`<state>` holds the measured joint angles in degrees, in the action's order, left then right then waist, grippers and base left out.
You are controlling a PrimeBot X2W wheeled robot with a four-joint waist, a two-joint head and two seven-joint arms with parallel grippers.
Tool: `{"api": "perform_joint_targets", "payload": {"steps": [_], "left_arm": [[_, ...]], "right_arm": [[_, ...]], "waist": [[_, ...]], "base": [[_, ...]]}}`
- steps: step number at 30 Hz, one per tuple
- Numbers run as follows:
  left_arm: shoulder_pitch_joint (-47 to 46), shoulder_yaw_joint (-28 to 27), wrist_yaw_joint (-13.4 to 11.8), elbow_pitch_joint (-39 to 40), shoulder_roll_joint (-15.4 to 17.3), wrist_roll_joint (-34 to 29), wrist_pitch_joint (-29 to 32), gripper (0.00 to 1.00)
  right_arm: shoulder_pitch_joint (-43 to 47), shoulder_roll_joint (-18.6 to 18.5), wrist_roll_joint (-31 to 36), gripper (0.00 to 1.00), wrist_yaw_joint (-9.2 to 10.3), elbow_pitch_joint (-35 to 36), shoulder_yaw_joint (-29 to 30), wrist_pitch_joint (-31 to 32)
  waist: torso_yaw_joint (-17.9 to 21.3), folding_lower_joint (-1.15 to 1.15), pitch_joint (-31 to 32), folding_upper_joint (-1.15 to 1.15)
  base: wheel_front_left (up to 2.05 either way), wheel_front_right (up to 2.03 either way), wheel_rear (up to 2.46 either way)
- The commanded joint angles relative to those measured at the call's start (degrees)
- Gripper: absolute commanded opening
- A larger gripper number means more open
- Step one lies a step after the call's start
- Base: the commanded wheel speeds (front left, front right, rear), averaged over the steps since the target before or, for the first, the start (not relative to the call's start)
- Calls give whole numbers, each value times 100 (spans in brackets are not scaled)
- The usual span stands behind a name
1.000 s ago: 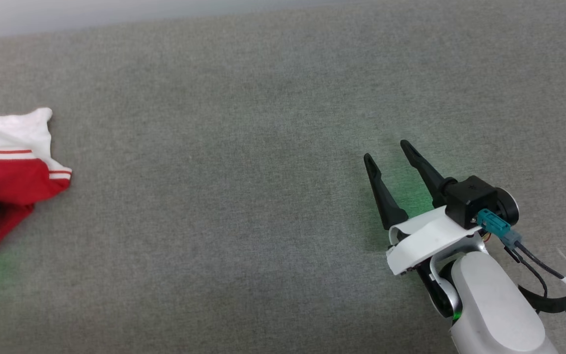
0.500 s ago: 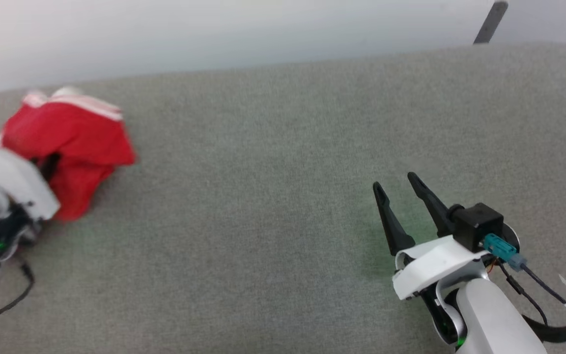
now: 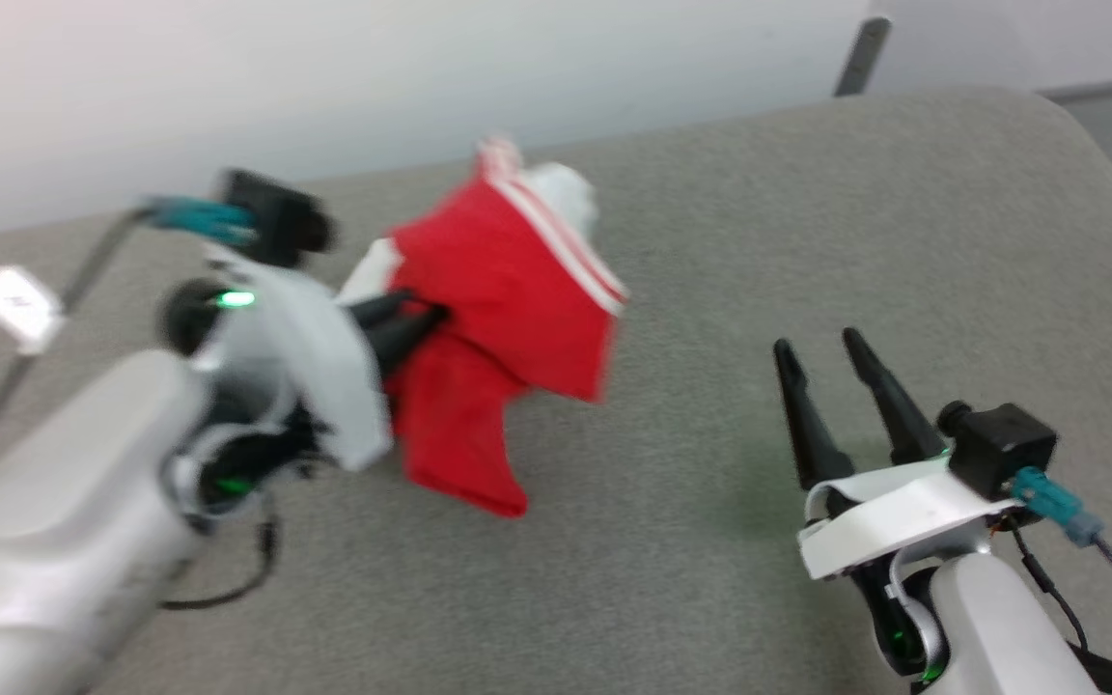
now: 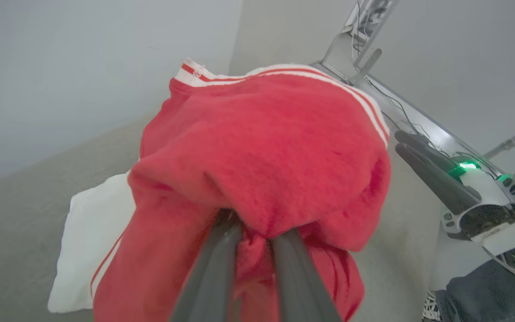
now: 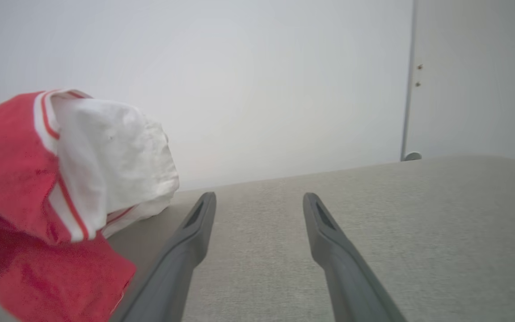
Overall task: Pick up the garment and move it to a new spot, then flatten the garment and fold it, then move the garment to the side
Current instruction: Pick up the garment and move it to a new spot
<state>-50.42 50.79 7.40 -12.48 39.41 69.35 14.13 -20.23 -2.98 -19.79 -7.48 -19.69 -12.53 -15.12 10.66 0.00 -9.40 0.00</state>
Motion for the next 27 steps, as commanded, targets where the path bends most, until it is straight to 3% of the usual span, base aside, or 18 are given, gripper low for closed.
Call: {"api": "perform_joint_targets", "payload": {"steps": [1,8,11,21,27], "left_arm": [[-176,165,13,90,-171,-23,58,0],[-790,922,14,-167,-982,142,173,0],[-896,1033,13,-360,-1078,266,143,0],[-1191,1942,13,-1804,-608,129,288,0],[-1195,2273,0,-2115,-392,-859,578,0]], "right_arm": [[89,7,-68,100,-2,84,89,-4],[126,11,-372,100,-2,390,394,-3],[146,13,-452,100,-2,447,433,-3],[235,10,-790,100,-2,579,436,-3],[205,12,-936,100,-2,614,345,-3]], "waist": [[430,0,-341,0],[1011,0,-748,0],[1170,0,-831,0],[1687,0,-1003,0],[1854,0,-1090,0]], "base": [[0,0,0],[0,0,0],[0,0,0],[0,0,0],[0,0,0]]}}
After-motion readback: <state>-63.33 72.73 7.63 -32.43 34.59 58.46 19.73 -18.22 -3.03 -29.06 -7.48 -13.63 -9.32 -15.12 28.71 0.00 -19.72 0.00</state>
